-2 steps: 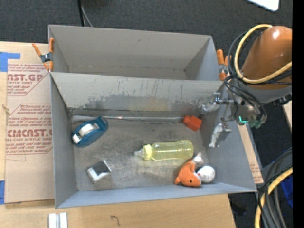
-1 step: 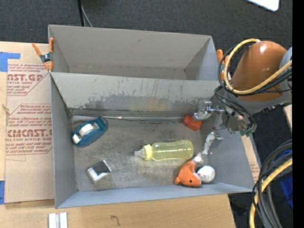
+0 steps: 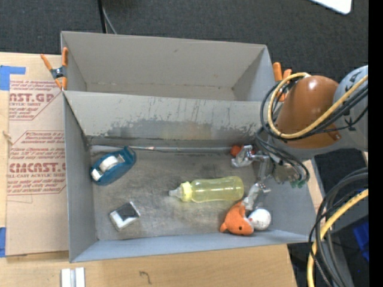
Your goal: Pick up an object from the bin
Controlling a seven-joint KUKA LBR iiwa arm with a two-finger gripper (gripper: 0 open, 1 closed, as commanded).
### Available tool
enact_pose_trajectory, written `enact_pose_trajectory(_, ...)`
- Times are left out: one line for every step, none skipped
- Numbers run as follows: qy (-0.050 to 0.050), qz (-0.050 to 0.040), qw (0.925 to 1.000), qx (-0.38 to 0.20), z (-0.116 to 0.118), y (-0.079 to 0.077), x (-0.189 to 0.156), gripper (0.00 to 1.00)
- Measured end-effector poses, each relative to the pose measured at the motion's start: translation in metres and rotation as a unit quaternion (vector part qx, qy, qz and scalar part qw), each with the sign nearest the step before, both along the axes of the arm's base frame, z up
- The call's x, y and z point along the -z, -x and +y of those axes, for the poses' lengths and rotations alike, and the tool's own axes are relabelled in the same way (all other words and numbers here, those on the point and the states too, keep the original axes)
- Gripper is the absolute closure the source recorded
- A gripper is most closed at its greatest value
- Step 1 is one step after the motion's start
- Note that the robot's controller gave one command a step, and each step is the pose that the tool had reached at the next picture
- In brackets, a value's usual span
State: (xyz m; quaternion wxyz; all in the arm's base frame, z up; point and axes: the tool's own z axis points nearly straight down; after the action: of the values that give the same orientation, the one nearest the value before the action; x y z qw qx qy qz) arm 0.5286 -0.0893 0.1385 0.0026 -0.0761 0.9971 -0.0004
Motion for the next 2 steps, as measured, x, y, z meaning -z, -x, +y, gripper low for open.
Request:
enact_pose_trajectory(0.005,-0.0049,0.9971,0.076,0.0476,-0.0107,0.0575,1.0)
enact_pose_trajectory(0.005,-0.0049,0.9971,0.076,0.0477,-0.0108,0.0575,1.0)
